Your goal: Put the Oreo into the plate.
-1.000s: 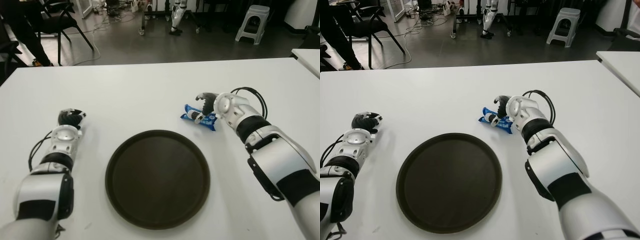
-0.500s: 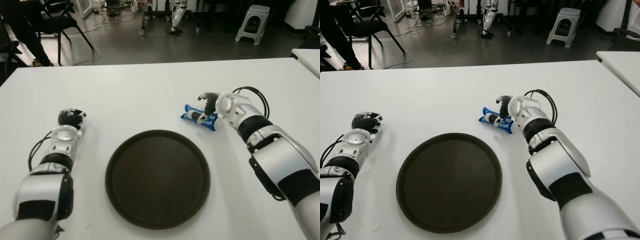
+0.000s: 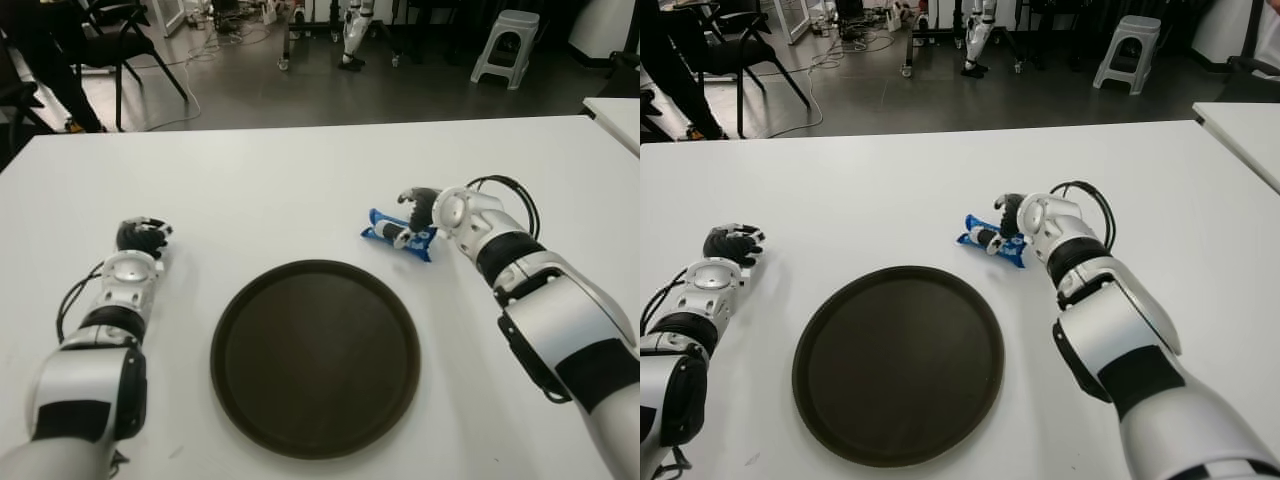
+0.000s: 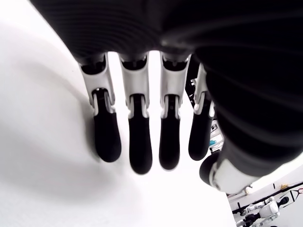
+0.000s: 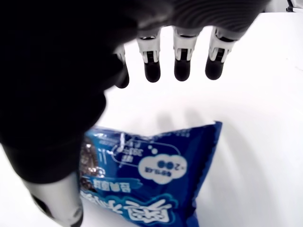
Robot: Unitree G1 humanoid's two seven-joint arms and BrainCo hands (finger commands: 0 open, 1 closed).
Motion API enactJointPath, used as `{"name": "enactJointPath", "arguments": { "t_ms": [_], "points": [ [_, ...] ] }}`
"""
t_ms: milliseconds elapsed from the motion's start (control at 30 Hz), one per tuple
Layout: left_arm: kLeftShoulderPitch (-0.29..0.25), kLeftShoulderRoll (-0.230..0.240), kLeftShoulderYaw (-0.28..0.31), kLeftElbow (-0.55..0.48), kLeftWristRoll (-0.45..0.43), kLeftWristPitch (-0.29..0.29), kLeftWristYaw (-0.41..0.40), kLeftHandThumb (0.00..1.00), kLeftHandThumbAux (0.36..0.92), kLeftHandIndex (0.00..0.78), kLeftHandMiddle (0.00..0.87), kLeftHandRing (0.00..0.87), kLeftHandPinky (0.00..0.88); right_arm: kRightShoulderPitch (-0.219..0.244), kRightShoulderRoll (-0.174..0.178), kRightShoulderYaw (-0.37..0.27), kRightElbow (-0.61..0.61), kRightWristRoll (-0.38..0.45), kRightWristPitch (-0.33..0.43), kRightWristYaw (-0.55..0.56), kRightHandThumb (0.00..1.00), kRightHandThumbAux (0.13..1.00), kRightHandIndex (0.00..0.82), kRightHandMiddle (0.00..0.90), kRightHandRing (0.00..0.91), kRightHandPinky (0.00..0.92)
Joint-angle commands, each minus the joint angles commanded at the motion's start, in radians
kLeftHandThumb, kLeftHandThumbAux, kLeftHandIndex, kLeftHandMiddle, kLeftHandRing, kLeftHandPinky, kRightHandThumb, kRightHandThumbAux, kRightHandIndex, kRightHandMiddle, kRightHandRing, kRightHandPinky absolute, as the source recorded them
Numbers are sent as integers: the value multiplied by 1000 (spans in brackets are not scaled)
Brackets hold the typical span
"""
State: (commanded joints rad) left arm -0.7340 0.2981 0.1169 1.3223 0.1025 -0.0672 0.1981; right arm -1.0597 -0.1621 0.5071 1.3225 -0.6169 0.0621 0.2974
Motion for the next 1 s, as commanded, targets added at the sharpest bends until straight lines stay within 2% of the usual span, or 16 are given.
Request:
{"name": "enactJointPath", "arguments": {
  "t_ms": [167,467,567,700,833,1000],
  "points": [
    [-1,0,2,1,1,2,1,690,718,409,351,373,370,19,9,9,18,-11,-6,-15,0,782,4,32,0,0],
    [-4,-2,4,2,1,12,6,690,719,408,325,354,366,47,-3,-32,17,27,-35,-23,0,779,4,15,0,0],
    [-5,-1,1,2,7,14,11,689,719,407,290,315,319,60,-5,-44,11,37,-55,-30,0,779,2,10,0,0],
    [-4,0,4,2,2,14,4,690,718,409,328,351,367,63,-6,-53,7,44,-62,-31,0,752,2,10,0,0],
    [-4,0,12,3,-5,14,-6,691,717,411,405,437,442,50,0,-48,3,41,-42,-16,0,735,0,9,0,0],
    [-4,0,8,2,2,10,-7,691,717,413,432,456,446,44,12,-36,2,31,-12,-8,0,725,0,7,0,0]
  ]
}}
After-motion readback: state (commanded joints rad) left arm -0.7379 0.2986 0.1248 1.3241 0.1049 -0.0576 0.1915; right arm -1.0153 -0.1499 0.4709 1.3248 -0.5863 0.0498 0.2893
